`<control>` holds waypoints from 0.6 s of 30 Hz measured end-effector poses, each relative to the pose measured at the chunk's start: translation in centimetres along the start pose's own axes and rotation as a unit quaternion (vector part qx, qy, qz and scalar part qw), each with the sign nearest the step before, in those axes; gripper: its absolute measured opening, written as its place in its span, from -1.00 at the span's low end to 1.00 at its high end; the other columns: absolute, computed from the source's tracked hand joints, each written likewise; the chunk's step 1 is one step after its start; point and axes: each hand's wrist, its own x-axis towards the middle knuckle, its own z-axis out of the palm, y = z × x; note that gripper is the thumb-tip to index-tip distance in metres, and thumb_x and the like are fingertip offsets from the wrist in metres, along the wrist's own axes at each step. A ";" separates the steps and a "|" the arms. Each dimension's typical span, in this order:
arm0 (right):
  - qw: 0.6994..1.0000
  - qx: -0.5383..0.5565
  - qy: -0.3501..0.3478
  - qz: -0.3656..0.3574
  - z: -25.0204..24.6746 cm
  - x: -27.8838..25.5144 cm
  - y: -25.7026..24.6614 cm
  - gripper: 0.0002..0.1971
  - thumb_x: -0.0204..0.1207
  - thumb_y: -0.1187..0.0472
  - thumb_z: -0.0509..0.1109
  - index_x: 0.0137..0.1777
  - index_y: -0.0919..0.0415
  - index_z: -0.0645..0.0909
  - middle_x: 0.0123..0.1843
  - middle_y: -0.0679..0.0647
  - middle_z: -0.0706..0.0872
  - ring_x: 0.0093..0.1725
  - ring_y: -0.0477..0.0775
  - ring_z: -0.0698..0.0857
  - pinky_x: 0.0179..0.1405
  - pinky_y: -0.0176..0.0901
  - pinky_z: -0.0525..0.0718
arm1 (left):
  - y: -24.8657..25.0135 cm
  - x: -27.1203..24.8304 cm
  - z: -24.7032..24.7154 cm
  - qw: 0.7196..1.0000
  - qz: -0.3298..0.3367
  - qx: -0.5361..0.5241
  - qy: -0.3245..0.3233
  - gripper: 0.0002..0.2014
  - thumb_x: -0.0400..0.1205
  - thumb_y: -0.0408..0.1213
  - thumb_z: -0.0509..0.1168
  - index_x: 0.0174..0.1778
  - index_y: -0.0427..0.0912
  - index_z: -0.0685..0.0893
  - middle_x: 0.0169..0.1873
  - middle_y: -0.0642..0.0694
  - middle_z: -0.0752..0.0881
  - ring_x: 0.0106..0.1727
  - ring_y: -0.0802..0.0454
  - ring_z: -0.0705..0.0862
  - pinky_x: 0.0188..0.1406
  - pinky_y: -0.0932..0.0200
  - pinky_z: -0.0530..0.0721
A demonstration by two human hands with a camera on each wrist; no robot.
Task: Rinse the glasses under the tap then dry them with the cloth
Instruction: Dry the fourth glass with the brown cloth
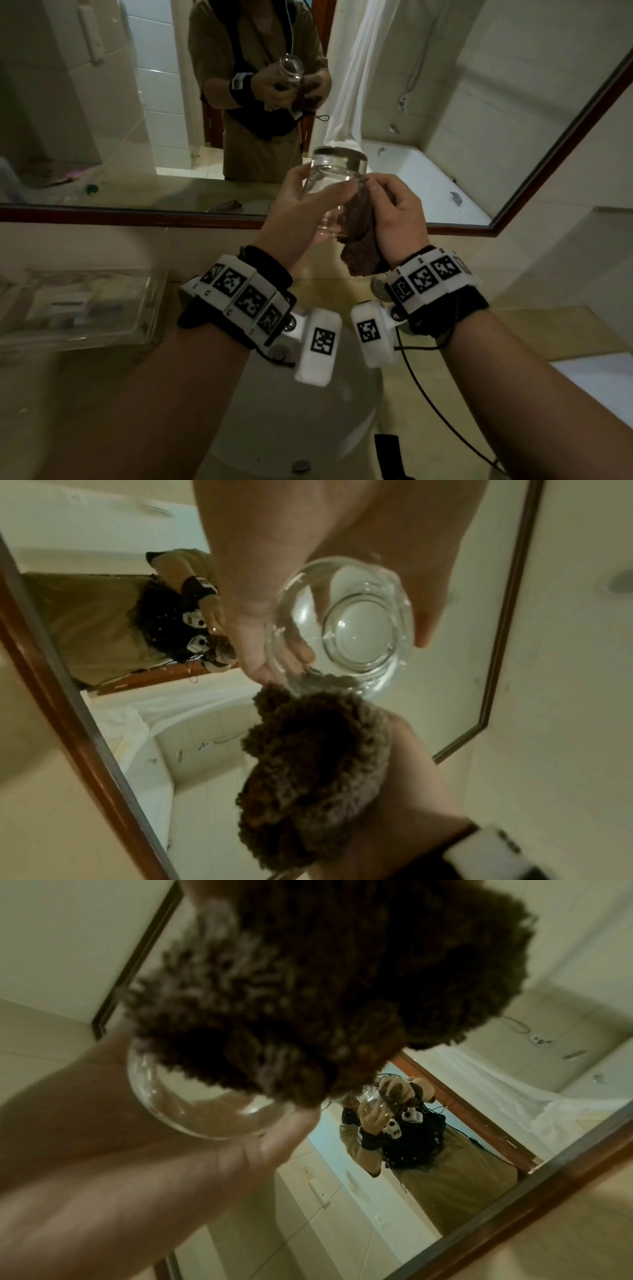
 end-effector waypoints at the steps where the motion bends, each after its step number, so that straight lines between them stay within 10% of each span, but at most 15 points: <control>1: 1.000 0.001 -0.003 0.007 0.1 0.1 0.1 -0.76 0.64 0.32 0.25 -0.15 -0.04 0.61 -0.22 -0.18 0.68 -0.21 -0.30 0.63 -0.09 -0.36 0.59 | 0.2 0.0 -0.1 1.000 0.002 0.014 -0.003 -0.57 0.47 -0.22 0.48 0.24 -0.08 0.56 0.00 -0.10 0.76 -0.10 0.02 0.76 -0.19 0.08 0.70; 10: 0.999 -0.026 0.010 -0.028 1.0 -0.8 -0.5 -0.84 0.62 0.29 0.28 -0.04 0.02 0.64 -0.16 -0.23 0.69 -0.14 -0.32 0.64 -0.05 -0.45 0.56 | 0.1 0.2 -0.5 0.989 0.047 0.128 0.056 -0.50 0.48 -0.25 0.54 0.31 -0.10 0.53 0.10 -0.03 0.74 0.02 0.18 0.76 -0.08 0.31 0.74; 15: 0.997 -0.007 0.005 -0.079 0.8 -1.2 -1.8 -0.85 0.60 0.27 0.27 -0.03 0.01 0.62 -0.13 -0.25 0.68 -0.10 -0.31 0.64 0.01 -0.42 0.58 | 0.0 0.1 -1.1 0.998 0.007 0.017 0.067 -0.52 0.55 -0.29 0.47 0.29 -0.10 0.39 0.06 -0.13 0.71 -0.12 0.04 0.79 -0.01 -0.08 0.78; 18: 0.999 -0.013 0.000 -0.034 0.7 -0.3 -1.1 -0.85 0.63 0.29 0.26 -0.05 0.04 0.62 -0.17 -0.22 0.68 -0.15 -0.34 0.62 -0.01 -0.40 0.57 | -0.2 0.0 -0.9 1.000 -0.007 0.003 0.007 -0.65 0.64 -0.41 0.35 0.26 -0.17 0.39 -0.04 0.00 0.63 -0.28 0.37 0.74 -0.29 0.39 0.70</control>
